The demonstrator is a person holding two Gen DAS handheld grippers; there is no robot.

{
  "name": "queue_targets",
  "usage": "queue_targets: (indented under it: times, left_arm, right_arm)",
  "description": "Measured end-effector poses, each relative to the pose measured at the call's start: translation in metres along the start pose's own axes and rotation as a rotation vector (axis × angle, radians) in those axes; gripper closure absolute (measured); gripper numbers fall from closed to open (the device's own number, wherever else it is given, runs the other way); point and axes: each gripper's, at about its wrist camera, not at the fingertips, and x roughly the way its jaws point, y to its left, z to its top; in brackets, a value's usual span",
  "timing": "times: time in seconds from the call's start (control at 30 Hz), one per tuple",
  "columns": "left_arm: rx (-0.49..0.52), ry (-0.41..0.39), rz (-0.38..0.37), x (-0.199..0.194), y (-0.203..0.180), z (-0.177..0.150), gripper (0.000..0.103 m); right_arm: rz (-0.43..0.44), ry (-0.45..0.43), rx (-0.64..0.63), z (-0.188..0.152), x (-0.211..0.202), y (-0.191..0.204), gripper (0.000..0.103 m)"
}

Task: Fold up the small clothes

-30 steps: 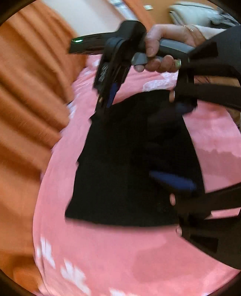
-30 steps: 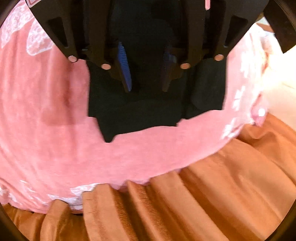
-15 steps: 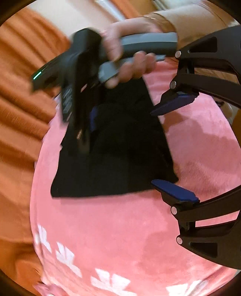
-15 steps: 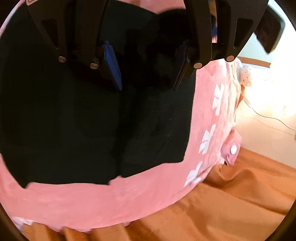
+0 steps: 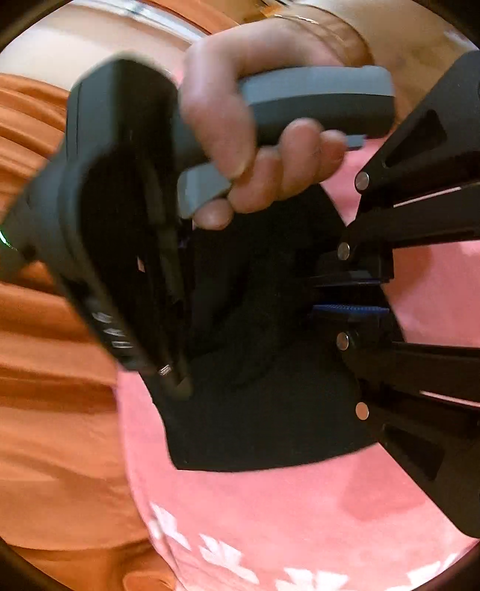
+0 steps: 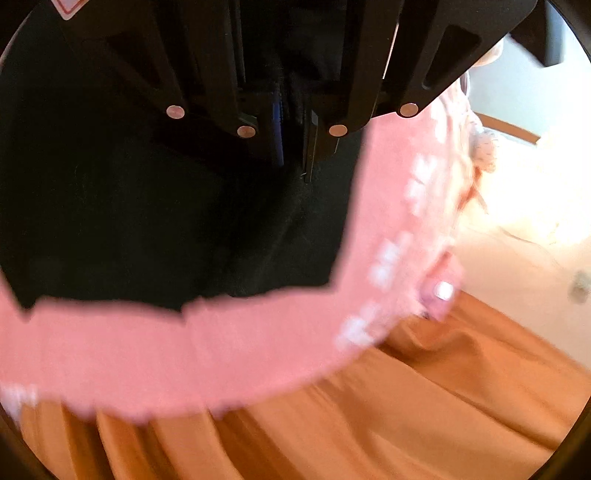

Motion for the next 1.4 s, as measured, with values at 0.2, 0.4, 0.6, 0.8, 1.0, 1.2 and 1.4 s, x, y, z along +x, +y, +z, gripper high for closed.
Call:
queue_targets:
  times: [0.2, 0.4, 0.6, 0.8, 1.0, 1.2, 1.4]
  left_arm:
    - [-0.118, -0.053, -0.241, 0.001, -0.021, 0.026, 0.067]
    - [-0.210, 0.010, -0.056, 0.011, 0.027, 0.016, 0.052]
    - [-0.472, 0.002, 0.001, -0.009, 0.096, 0.017, 0.048]
    - [-0.384, 0.031, 0.040, -0.010, 0.072, 0.008, 0.047]
    - [-0.234, 0.134, 0.131, 0.021, 0.038, -0.003, 0.047]
    - [-0.184, 0.215, 0.141, 0.029, 0.031, -0.012, 0.060]
    - [-0.196, 0.291, 0.127, 0.037, 0.034, -0.022, 0.059]
  right_arm:
    - [-0.127, -0.152, -0.076, 0.006, -0.077, -0.021, 0.095]
    - [-0.285, 0.025, 0.124, -0.012, -0.058, -0.113, 0.088]
    - [-0.127, -0.045, 0.094, -0.038, -0.108, -0.104, 0.062]
    - [-0.162, 0.081, 0.066, -0.065, -0.085, -0.105, 0.056]
    - [-0.173, 0.064, 0.037, -0.071, -0.076, -0.101, 0.056]
    - [-0.201, 0.027, -0.081, -0.075, -0.080, -0.072, 0.093]
    - [-0.302, 0.100, -0.086, -0.097, -0.082, -0.073, 0.093]
